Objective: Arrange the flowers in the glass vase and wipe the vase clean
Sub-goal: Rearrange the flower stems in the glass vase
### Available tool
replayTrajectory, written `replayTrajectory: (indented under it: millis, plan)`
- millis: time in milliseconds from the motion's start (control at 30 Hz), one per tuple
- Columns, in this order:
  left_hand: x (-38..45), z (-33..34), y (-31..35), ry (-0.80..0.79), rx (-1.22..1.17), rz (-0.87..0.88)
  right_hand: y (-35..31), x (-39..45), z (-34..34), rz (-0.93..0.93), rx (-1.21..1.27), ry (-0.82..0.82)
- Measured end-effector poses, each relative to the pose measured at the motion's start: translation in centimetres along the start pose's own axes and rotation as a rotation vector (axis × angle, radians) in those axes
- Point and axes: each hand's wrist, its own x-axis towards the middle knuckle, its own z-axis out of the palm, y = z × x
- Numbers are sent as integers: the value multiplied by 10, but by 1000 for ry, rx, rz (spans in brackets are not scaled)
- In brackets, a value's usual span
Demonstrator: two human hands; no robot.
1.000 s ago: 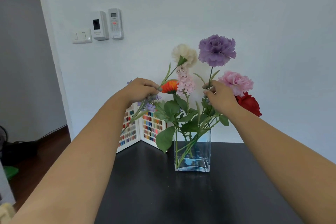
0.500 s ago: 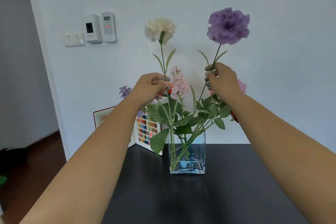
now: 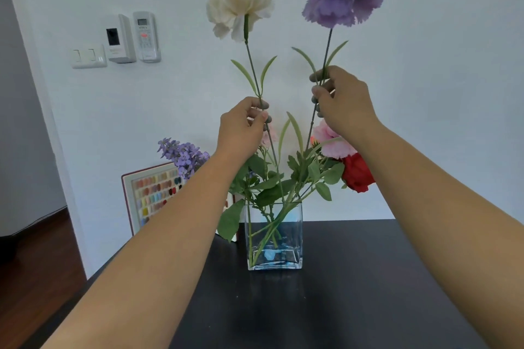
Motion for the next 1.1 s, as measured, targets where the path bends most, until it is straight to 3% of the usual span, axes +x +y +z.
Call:
replayTrajectory:
  millis: [167, 333, 600, 900, 1100]
  plan:
    - [-1, 15, -1, 11, 33, 41, 7, -4, 7, -33, -64, -4]
    - [-7, 27, -13, 42, 40, 36, 16, -7, 15, 85, 42, 14]
    - [1, 11, -13, 120, -1, 78, 24, -4, 14, 109, 89, 31]
    - [-1, 14, -35, 13, 113, 0, 36, -6, 33, 173, 82, -25]
    - [-7, 25, -51, -97, 198, -59, 45, -4, 53, 345, 108, -190]
